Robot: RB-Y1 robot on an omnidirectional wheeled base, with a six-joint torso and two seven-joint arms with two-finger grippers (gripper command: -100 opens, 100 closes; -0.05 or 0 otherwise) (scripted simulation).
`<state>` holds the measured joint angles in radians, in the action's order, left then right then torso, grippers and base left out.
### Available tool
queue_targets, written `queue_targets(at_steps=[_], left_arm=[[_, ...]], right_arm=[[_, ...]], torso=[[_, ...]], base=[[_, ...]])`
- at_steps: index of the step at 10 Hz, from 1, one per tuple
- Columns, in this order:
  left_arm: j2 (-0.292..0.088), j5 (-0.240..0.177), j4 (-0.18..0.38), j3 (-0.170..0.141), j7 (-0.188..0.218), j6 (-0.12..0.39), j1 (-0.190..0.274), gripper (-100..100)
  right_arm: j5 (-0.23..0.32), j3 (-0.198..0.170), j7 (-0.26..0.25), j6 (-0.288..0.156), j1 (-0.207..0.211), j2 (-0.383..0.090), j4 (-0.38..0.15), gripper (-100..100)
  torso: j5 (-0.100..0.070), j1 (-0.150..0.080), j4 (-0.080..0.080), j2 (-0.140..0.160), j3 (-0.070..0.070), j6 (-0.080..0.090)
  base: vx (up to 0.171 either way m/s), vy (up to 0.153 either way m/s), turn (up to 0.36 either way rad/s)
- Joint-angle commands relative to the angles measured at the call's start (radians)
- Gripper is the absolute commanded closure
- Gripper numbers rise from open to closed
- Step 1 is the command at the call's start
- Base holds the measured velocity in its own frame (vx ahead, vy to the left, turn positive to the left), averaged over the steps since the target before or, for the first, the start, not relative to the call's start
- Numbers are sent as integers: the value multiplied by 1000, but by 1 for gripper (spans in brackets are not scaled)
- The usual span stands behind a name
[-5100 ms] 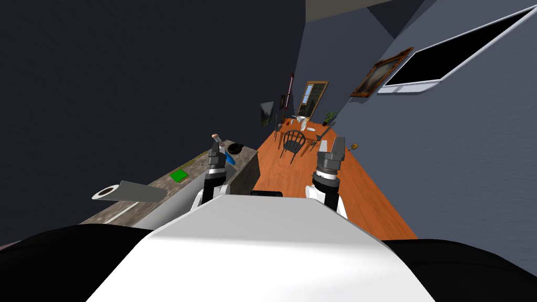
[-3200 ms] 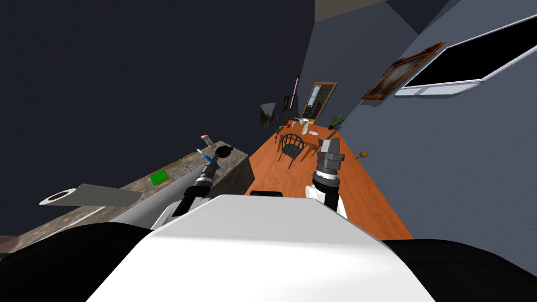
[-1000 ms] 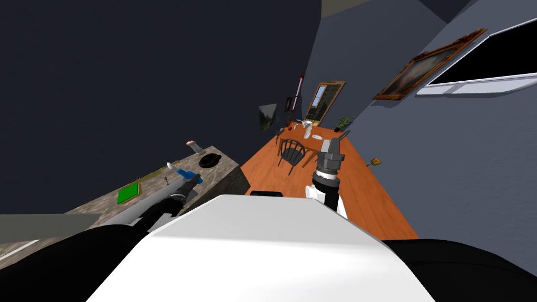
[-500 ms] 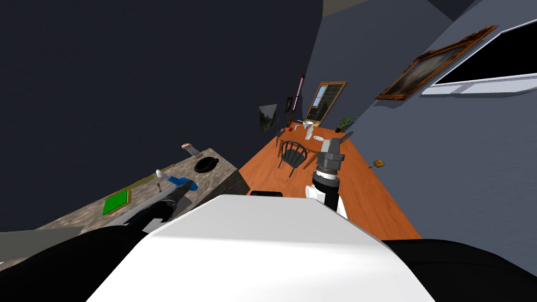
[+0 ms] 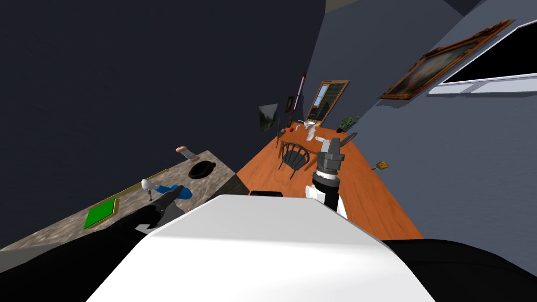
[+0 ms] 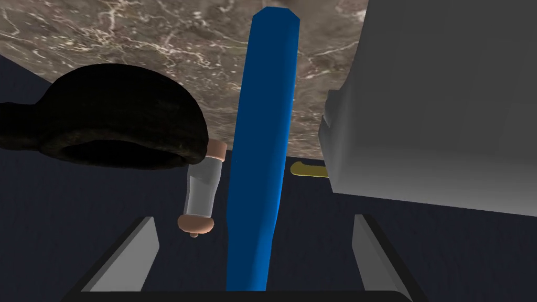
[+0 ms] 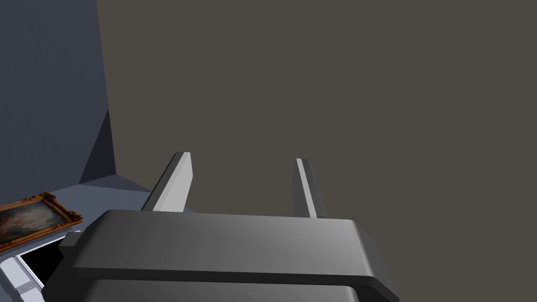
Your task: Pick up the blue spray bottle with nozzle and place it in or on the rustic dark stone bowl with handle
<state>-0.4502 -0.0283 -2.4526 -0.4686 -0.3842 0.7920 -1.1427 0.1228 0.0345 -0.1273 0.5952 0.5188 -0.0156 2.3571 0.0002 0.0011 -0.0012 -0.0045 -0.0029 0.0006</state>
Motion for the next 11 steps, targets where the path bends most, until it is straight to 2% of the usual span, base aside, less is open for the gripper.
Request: queue_targets(at_steps=[1,4,5,6,7,8,9,10,11], left_arm=[[-10,-1,-10,-12,-10,36,-15,-100],[-31,-5,-31,-35,-25,92,-46,-100],[-29,-7,-27,-34,-21,80,-43,-100],[-29,-7,-28,-34,-22,83,-44,0],[-28,0,3,-29,-22,69,-27,-100],[-28,4,22,-26,-23,60,-17,-100],[-31,-1,11,-30,-22,68,-23,-100],[-31,0,13,-29,-22,66,-21,100],[-31,0,13,-29,-22,66,-22,100]], right_arm=[[0,0,0,0,0,0,0,0],[0,0,0,0,0,0,0,0],[0,0,0,0,0,0,0,0],[0,0,0,0,0,0,0,0],[0,0,0,0,0,0,0,0],[0,0,0,0,0,0,0,0],[0,0,0,0,0,0,0,0],[0,0,0,0,0,0,0,0],[0,0,0,0,0,0,0,0]], torso=[[0,0,0,0,0,0],[0,0,0,-1,-1,0],[0,0,0,-1,0,0],[0,0,0,2,1,0],[0,0,1,3,2,0],[0,1,1,3,2,0],[1,2,1,3,2,0],[0,1,1,4,2,0],[0,1,1,4,2,0]], base=[[65,-3,10],[78,2,10],[29,-1,3],[6,0,-1],[15,17,-42],[22,35,-37],[10,17,-7],[0,0,0],[0,0,0]])
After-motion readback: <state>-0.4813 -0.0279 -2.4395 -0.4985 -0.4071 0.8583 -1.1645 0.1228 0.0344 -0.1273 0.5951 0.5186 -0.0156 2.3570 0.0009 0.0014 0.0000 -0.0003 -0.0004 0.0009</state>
